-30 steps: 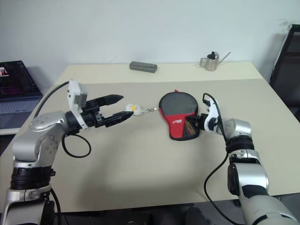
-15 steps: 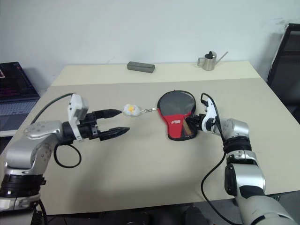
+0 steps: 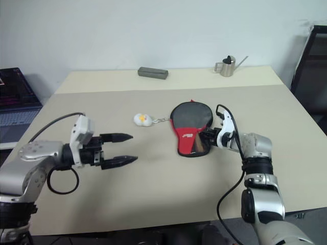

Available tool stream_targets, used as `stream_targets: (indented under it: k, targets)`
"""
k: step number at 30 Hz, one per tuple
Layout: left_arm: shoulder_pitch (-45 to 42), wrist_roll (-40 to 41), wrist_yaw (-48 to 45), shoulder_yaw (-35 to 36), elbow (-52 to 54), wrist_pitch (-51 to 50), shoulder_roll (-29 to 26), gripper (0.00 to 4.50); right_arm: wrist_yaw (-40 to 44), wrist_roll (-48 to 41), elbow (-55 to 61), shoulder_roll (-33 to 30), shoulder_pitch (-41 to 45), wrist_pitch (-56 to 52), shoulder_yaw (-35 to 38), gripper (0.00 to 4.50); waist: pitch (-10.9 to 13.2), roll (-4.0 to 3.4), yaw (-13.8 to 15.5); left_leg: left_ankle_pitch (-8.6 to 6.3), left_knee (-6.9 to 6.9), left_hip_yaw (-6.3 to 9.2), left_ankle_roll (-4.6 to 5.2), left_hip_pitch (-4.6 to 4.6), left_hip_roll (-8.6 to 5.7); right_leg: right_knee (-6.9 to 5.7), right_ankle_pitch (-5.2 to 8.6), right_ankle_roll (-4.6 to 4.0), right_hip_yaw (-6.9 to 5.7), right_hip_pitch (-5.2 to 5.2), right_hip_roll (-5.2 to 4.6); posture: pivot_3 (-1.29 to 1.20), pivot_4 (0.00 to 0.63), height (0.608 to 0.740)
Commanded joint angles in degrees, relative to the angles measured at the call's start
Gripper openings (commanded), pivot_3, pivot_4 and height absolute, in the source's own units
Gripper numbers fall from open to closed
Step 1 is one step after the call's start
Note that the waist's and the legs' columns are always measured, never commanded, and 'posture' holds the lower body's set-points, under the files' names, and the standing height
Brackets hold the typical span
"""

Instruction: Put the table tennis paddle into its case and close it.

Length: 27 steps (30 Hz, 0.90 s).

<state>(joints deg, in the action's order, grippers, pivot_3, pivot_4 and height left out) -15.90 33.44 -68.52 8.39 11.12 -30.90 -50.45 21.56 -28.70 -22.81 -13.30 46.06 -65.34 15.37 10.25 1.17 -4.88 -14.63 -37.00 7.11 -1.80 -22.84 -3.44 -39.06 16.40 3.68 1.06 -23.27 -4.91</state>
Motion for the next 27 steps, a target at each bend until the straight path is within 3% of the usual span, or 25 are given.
stream_targets:
  k: [1,9,12,15,27]
  targets:
    - [0.39,1.38,-1.08,2.17,2.17,0.22,-1.54,4.5,-1.3,-2.34,5.28,0.74,-0.87,-4.08,0.77,0.04,0.0,0.0,0.07,-0.01,-0.01,0.0,0.02,0.0,-0.01,0.0,0.0,0.0,0.0,0.0,0.0,0.0,0.15,0.74]
    - [0.48,1.58,-1.06,2.12,2.18,0.31,-1.73,4.5,-2.39,-2.6,6.82,1.21,-1.3,-5.27,1.43,0.04,0.0,0.0,0.06,-0.04,-0.01,-0.02,0.07,0.01,-0.01,-0.02,0.0,0.0,0.0,0.01,0.01,0.0,0.15,0.74]
    - [4.12,1.16,-4.38,0.48,4.17,0.57,-3.55,4.5,-6.37,-7.78,26.74,5.6,-11.45,-20.83,4.19,0.04,-0.08,-0.02,0.15,-0.04,0.04,0.06,0.07,-0.01,0.02,0.03,0.0,0.0,-0.06,0.0,0.01,0.0,0.15,0.74]
    - [5.4,1.43,-5.68,-0.34,5.44,0.67,-4.1,4.5,-8.59,-9.66,35.59,8.08,-16.08,-26.62,6.19,0.04,-0.06,-0.07,0.17,-0.06,0.13,0.11,0.01,-0.07,0.04,0.06,0.03,-0.04,-0.07,-0.07,0.01,0.0,0.15,0.74]
    - [3.01,1.72,-8.21,-2.98,5.81,0.35,-3.6,4.5,-18.63,-23.62,44.39,8.04,-23.24,-27.16,7.91,0.04,-0.06,-0.08,0.41,-0.09,0.05,0.05,0.13,0.14,0.05,-0.11,-0.02,-0.1,-0.06,0.08,0.07,0.0,0.15,0.74]
